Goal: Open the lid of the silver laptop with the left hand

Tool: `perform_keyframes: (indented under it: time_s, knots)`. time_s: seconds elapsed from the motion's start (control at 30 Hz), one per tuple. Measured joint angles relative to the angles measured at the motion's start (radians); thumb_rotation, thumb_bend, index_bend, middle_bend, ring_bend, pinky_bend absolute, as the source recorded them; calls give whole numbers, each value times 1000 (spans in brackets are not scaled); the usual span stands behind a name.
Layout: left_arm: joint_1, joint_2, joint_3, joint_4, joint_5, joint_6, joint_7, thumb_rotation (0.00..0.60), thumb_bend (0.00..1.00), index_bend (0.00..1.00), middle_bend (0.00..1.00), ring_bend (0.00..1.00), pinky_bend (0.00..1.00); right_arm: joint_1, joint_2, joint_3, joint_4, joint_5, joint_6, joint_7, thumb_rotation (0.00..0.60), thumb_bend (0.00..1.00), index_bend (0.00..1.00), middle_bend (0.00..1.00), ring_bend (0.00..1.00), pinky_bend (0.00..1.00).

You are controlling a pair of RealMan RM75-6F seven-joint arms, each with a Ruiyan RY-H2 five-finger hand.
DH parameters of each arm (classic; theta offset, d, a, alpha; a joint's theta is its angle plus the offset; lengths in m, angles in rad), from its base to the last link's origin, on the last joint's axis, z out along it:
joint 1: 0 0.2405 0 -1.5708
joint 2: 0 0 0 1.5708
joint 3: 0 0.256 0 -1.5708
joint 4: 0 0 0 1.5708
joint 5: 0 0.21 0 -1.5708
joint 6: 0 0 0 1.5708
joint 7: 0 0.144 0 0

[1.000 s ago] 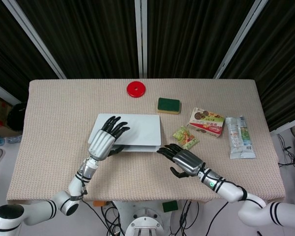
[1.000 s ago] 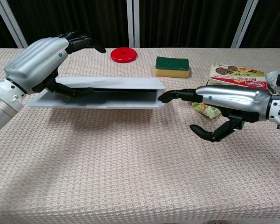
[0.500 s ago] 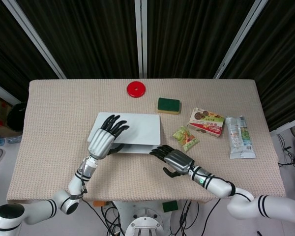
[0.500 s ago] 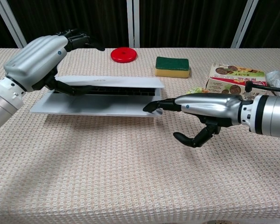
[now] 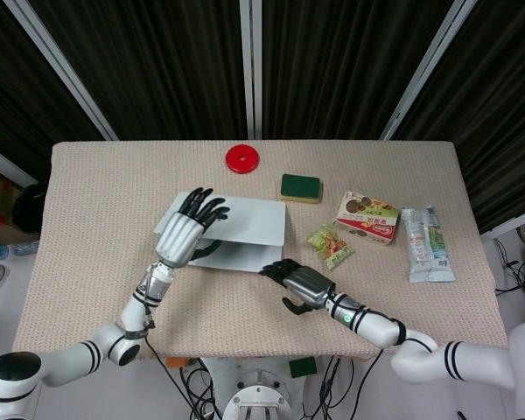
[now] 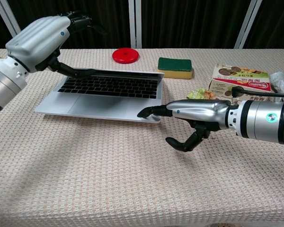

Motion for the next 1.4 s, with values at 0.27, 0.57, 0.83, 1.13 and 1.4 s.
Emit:
perform_keyframes:
  time_s: [0.27,0.57,0.83,1.13,1.4]
  knots:
    - [-35,50,-30,-21,-24,-37,24,600,754,248,210,83,108,23,-23,11,13,42,-25,-25,600,609,0,37,0,0]
    - [-74,108,-59,-53,-60,-93,57,600,754,244,210,82,106,42,-31,15,13,82,-43,-66,600,608,0,36,0,0]
    - [-114,140,-82,-74,-89,-140,85,600,754,240,210,83,105,56,-42,20,18,130,-60,-104,600,609,0,36,0,0]
    - [-173,166,-121,-64,-140,-211,117,600,754,238,210,82,105,67,-48,20,20,174,-70,-135,600,608,0,37,0,0]
    - [-237,190,-164,-49,-204,-289,164,600,749,237,210,82,105,76,-54,23,23,195,-74,-146,600,608,0,37,0,0]
